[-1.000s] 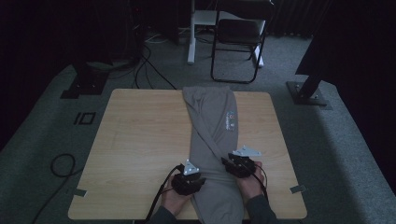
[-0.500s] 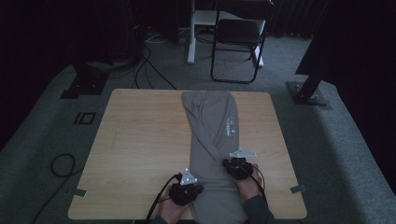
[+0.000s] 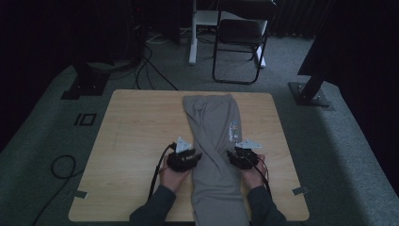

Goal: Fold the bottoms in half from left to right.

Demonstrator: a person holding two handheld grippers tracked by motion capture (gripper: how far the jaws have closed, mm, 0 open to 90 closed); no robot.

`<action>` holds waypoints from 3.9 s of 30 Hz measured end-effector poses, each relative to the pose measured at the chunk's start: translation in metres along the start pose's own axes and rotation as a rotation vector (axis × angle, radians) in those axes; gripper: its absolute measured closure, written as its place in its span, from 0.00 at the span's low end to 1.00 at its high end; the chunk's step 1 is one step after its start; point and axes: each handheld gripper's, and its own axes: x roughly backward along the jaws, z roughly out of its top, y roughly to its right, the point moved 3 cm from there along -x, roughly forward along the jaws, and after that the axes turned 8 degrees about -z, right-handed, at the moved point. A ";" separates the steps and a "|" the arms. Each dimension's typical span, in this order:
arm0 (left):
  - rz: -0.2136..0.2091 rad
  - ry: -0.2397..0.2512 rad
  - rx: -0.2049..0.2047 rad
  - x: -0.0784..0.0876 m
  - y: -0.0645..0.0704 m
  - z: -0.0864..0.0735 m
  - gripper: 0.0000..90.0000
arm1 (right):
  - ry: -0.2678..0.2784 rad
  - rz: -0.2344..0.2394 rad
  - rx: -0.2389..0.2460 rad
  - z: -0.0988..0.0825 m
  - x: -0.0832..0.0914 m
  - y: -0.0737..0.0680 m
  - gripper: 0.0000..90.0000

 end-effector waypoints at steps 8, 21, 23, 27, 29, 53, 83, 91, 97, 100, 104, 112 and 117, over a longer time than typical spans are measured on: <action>0.215 -0.006 0.113 -0.063 -0.035 0.046 0.53 | -0.010 0.025 0.037 -0.010 0.003 -0.008 0.63; 0.265 -0.013 0.136 -0.080 -0.045 0.059 0.96 | -0.006 0.046 0.001 -0.015 0.007 -0.003 0.62; 0.226 0.033 0.118 -0.075 -0.038 0.068 0.97 | -0.009 0.040 -0.012 -0.016 0.008 0.000 0.62; 0.106 0.093 0.074 -0.075 -0.009 0.087 0.99 | 0.021 0.022 -0.063 -0.014 0.013 0.010 0.62; 0.014 0.112 0.037 -0.080 0.013 0.095 0.99 | 0.045 0.003 -0.103 -0.012 0.018 0.019 0.62; -0.012 -0.187 -0.096 -0.080 0.006 0.006 0.79 | 0.002 -0.030 -0.115 -0.014 0.002 0.024 0.68; -0.003 -0.089 0.042 0.051 -0.039 -0.060 0.76 | 0.036 0.117 0.009 0.002 0.012 -0.026 0.67; 0.131 -0.112 0.080 0.023 -0.076 -0.034 0.63 | 0.029 0.116 0.010 0.000 0.011 -0.026 0.67; 0.153 -0.132 0.053 0.004 -0.074 -0.030 0.48 | 0.024 0.113 -0.005 -0.003 0.009 -0.021 0.67; 0.182 -0.130 0.055 -0.003 -0.075 -0.028 0.45 | 0.022 0.114 0.002 -0.003 0.009 -0.022 0.67; 0.204 -0.126 0.065 -0.006 -0.077 -0.023 0.68 | 0.025 0.116 0.007 -0.003 0.009 -0.023 0.66; 0.222 -0.075 0.084 0.015 -0.090 -0.014 0.70 | 0.024 0.116 0.006 -0.003 0.008 -0.023 0.66; 0.263 -0.021 0.117 0.044 -0.113 -0.003 0.70 | 0.022 0.116 0.011 -0.003 0.008 -0.024 0.66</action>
